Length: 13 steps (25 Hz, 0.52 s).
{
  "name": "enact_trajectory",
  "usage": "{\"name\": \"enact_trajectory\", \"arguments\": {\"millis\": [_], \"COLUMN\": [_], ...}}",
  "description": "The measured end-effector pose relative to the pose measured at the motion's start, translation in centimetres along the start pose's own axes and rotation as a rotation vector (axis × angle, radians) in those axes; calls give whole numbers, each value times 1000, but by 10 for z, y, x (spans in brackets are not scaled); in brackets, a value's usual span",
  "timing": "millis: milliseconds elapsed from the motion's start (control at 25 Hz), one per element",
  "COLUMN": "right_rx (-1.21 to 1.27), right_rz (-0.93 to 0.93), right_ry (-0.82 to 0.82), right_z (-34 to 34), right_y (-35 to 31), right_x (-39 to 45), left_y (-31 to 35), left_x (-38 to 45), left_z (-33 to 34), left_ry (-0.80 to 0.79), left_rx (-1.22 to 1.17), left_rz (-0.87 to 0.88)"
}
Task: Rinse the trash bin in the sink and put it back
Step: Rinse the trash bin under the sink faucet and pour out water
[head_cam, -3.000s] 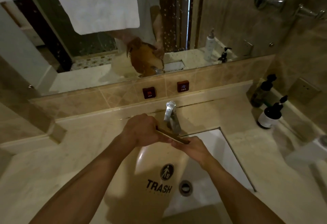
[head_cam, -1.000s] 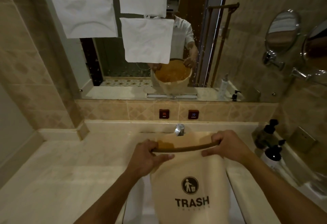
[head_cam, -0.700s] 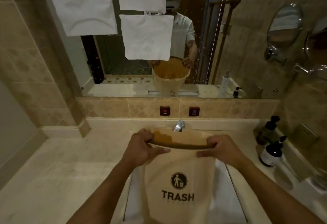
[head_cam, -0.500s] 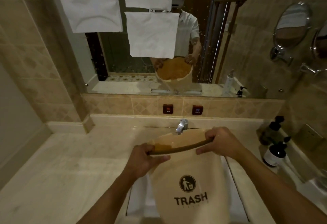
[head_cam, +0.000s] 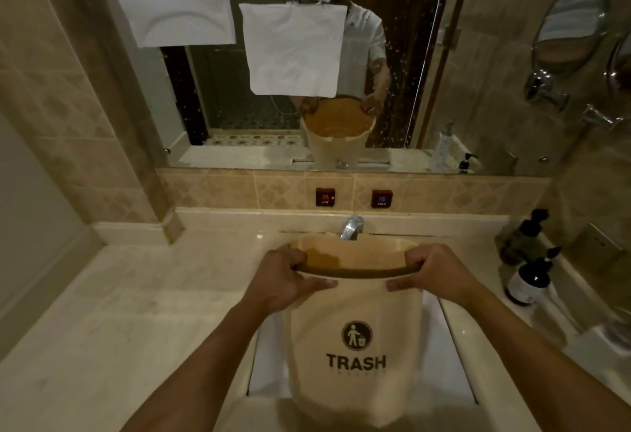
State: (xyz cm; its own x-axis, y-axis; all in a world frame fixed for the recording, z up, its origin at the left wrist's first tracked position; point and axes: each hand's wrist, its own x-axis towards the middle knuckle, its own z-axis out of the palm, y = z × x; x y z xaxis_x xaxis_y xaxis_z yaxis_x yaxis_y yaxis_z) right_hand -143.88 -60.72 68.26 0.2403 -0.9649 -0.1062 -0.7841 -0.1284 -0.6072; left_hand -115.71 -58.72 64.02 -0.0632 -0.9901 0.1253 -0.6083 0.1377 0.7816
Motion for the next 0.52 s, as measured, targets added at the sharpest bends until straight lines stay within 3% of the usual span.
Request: {"name": "enact_trajectory", "arguments": {"millis": [120, 240, 400, 520], "right_rx": [-53, -108, -54, -80], "right_rz": [0, 14, -30, 11], "right_ry": [48, 42, -10, 15], "right_z": [-10, -18, -10, -19], "right_y": [-9, -25, -14, -14], "right_x": [11, 17, 9, 21], "left_y": [-1, -3, 4, -1], "left_x": [6, -20, -1, 1], "left_z": [3, 19, 0, 8], "left_ry": [17, -68, 23, 2], "left_rx": [-74, -195, -84, -163], "left_rz": [-34, -96, -9, -58]}}
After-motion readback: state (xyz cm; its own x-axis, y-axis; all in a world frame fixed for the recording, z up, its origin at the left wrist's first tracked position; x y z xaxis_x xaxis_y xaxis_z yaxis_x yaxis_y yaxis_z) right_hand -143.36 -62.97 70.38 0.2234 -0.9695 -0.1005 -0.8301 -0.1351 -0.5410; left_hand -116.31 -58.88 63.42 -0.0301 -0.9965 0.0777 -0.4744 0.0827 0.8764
